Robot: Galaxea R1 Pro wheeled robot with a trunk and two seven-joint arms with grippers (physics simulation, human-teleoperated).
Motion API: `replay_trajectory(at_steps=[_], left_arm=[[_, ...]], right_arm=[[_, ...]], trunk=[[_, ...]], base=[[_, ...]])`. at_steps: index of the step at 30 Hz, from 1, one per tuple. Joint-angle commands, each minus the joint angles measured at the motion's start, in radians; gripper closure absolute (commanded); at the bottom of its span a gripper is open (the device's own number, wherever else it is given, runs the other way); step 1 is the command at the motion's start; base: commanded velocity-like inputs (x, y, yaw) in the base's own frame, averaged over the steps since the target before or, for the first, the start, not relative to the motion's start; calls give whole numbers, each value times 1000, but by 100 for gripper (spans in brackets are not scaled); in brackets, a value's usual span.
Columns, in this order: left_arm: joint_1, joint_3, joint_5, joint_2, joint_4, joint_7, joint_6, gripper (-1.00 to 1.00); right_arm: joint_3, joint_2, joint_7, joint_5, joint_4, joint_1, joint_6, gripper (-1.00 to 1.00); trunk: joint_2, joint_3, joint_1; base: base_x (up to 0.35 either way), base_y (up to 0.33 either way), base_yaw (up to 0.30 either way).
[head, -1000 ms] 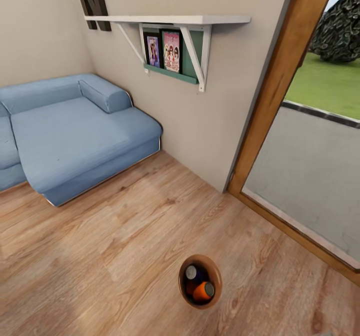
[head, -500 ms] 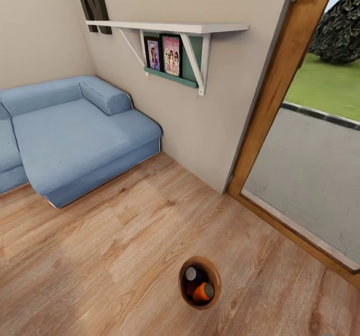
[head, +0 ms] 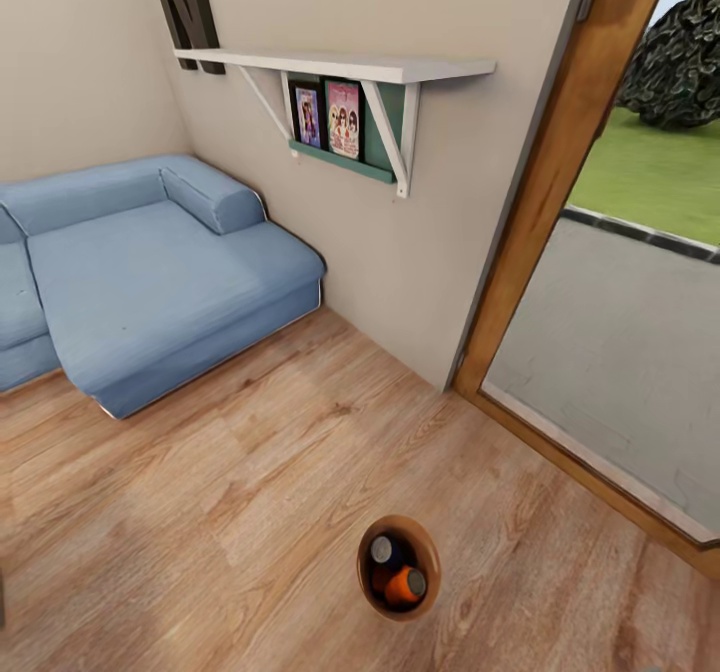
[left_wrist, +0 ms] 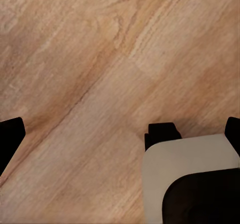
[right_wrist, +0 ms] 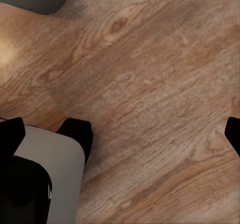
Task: Put the three can of soda from the living room inside the tash can in the kitchen.
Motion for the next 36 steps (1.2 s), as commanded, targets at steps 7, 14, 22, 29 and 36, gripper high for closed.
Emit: replay_trajectory(at_steps=[7, 14, 22, 29, 36], left_arm=[[0, 0, 0, 0, 0, 0, 0, -100], [0, 0, 0, 0, 0, 0, 0, -100], [0, 0, 0, 0, 0, 0, 0, -100], [0, 0, 0, 0, 0, 0, 0, -100], [0, 0, 0, -1, 0, 0, 0, -100]], right_arm=[[0, 0, -1, 0, 0, 0, 0, -100], [0, 0, -1, 0, 0, 0, 0, -100], [0, 0, -1, 0, 0, 0, 0, -100], [0, 0, -1, 0, 0, 0, 0, -100], [0, 0, 0, 0, 0, 0, 0, -100]], trunk=[[49, 22, -27], [98, 44, -54], [154, 69, -84], [203, 91, -111], [252, 113, -138]], base=[[0, 0, 0], [0, 0, 0], [0, 0, 0], [0, 0, 0], [0, 0, 0]])
